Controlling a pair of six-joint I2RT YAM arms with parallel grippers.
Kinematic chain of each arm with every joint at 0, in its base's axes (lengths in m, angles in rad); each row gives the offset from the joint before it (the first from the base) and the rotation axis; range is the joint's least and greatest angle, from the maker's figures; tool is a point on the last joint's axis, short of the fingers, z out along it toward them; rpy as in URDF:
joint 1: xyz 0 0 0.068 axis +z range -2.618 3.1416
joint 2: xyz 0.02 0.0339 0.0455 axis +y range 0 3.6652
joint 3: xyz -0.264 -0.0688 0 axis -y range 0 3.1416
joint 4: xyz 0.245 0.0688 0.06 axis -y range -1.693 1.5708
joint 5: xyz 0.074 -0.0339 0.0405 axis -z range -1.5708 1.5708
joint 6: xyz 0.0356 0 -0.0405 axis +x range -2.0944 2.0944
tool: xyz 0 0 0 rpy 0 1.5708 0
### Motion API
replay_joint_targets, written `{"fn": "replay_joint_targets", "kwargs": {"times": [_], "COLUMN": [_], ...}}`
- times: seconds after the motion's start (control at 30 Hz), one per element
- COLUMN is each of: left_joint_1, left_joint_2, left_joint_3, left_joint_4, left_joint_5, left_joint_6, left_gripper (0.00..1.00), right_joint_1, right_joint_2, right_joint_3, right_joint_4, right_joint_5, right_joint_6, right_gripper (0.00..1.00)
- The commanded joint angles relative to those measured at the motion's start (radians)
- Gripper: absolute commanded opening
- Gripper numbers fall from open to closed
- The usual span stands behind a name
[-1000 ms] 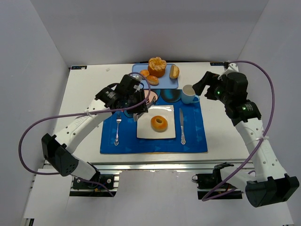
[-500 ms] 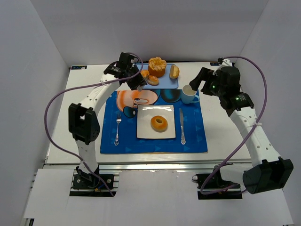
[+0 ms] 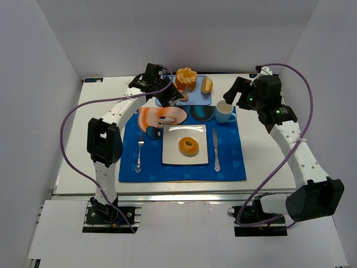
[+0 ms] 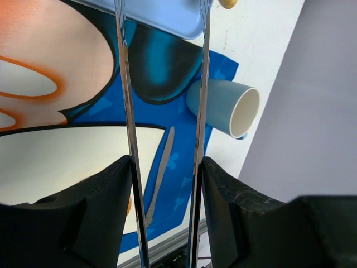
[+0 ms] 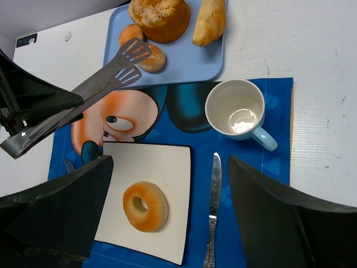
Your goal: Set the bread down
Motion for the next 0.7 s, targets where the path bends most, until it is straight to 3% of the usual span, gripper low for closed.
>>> {"fn": "replay_joint_targets", "kwargs": {"times": [0.0,0.67], "left_joint_1": [0.012,0.056], "left_joint_2": [-0.018,0.025], "left_joint_3": [0.012,-0.001], "left_joint_4": [0.057,0.051], "left_joint_5": [0.031,0.04], "left_joint_6": [-0.033,-0.051], "left_gripper": [0.61,0.62], "right_joint_1": [0.002,0.002], "right_joint_2": [0.0,0.032], "right_joint_3": [0.039,0.041], "right_joint_4": [0.055,0.063], "right_joint_5": [0.013,0.016], "right_joint_6": [-0.015,-0.02], "right_gripper": [0.89,0.89]}}
